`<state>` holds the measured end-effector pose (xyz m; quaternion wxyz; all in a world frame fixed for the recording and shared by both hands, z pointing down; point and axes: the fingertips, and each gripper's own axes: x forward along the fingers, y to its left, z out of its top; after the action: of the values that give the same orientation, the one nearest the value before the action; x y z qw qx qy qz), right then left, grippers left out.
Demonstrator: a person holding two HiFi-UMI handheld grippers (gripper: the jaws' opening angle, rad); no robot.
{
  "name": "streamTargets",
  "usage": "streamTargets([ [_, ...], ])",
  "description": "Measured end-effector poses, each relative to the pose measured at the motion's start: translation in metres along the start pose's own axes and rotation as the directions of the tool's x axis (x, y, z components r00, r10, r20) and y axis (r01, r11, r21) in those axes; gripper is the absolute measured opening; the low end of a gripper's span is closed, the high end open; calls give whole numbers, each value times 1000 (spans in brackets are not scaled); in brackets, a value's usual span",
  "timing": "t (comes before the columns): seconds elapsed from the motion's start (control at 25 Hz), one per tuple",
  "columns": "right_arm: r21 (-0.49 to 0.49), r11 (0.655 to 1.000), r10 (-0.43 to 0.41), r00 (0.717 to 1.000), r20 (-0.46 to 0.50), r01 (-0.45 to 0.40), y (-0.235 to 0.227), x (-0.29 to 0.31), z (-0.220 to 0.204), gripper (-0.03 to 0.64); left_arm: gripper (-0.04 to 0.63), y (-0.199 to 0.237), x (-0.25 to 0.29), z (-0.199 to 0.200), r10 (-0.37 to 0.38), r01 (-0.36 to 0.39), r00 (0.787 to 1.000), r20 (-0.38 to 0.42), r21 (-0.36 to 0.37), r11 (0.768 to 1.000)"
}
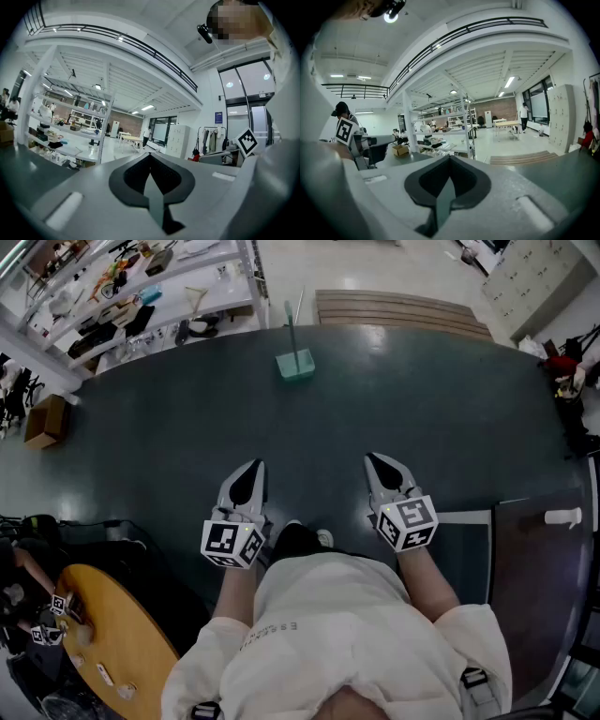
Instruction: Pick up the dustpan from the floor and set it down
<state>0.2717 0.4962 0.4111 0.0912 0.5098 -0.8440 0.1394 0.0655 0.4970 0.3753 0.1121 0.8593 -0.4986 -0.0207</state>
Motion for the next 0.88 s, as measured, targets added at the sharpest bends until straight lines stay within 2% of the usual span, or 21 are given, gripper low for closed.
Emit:
streamTargets([
  [0.16, 2, 1000, 7, 1000, 1, -7, -8, 2, -1, -8, 17, -6, 8, -3, 2, -2, 1000, 5, 0, 1000],
  [0.52, 81, 996, -31, 999, -26, 33, -29, 20, -1, -8, 17, 4, 20, -2, 27, -27, 1000, -4, -6, 1000],
  [0.88, 104, 994, -12, 997, -79, 20, -29, 75, 1, -8, 17, 51, 37, 2, 76, -76, 997, -27, -16, 997],
])
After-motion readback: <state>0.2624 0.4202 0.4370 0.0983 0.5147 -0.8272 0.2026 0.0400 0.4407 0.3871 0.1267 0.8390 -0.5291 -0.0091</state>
